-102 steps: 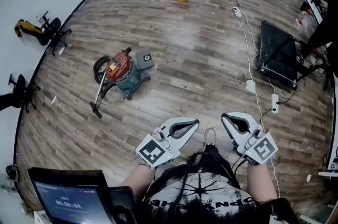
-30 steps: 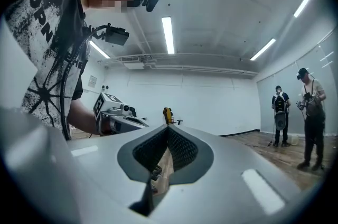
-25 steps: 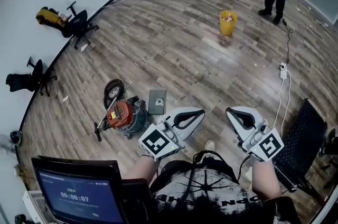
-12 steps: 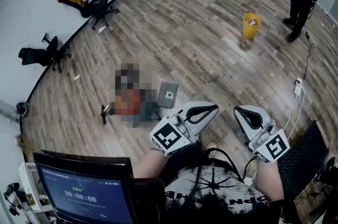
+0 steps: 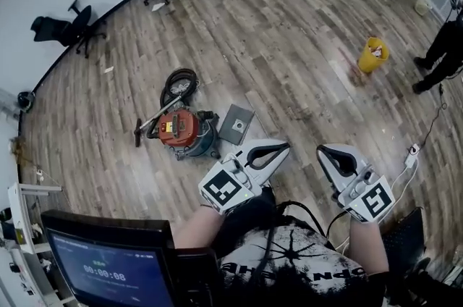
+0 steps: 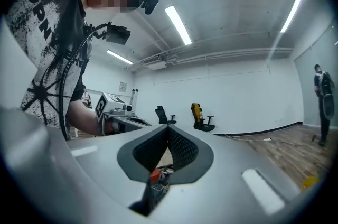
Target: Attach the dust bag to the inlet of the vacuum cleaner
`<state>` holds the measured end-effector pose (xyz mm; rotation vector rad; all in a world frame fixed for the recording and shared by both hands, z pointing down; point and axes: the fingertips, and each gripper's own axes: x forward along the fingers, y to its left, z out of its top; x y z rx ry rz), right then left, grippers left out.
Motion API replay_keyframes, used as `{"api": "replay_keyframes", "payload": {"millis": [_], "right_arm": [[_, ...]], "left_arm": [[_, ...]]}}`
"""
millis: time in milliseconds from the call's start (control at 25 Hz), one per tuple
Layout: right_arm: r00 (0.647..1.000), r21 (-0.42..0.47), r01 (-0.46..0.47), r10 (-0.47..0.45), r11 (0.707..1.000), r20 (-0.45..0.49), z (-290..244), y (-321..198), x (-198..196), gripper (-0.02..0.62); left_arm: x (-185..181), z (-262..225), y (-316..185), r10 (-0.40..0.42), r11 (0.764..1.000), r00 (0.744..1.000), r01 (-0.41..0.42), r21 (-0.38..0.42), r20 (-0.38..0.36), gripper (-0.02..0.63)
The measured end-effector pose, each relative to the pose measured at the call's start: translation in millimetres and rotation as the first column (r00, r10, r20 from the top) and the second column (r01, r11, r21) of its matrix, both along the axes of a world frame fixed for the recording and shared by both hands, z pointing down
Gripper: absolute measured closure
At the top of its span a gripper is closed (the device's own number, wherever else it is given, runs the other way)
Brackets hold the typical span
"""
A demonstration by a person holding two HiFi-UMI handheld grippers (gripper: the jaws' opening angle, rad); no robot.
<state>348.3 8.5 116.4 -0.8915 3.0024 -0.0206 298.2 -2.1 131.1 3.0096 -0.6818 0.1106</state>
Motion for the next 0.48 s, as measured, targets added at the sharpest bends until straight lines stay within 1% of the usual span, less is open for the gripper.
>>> {"api": "replay_keyframes", "payload": {"millis": [80, 200, 240, 360, 480], "right_arm": [[0.999, 0.004, 0.052, -0.052, 0.999, -0.017, -5.0, -34.0, -21.3, 0.588], [0.99, -0.004, 0.132, -0.132, 0.991, -0.054, -8.6, -92.1, -73.5, 0.588], [0.985, -0.005, 0.158, -0.158, 0.987, -0.062, -8.6, -106.8, -88.4, 0.588], [0.971, -0.006, 0.224, -0.224, 0.975, -0.081, -5.2, -139.0, -119.5, 0.588], [0.957, 0.002, 0.278, -0.277, 0.961, -0.087, -6.2, -163.6, -145.7, 0.588]], "left_arm": [[-19.9, -3.2, -30.7, -0.045, 0.999, 0.999, 0.046, 0.009, -0.009, 0.607], [-67.5, 1.1, -86.3, -0.116, 0.993, 0.993, 0.116, -0.002, -0.001, 0.606], [-81.2, 1.2, -100.9, -0.134, 0.991, 0.991, 0.134, 0.005, -0.002, 0.606], [-112.8, -0.4, -132.2, -0.181, 0.983, 0.983, 0.181, 0.034, -0.002, 0.606], [-141.1, -0.5, -154.1, -0.238, 0.971, 0.971, 0.238, 0.038, 0.0, 0.607]]}}
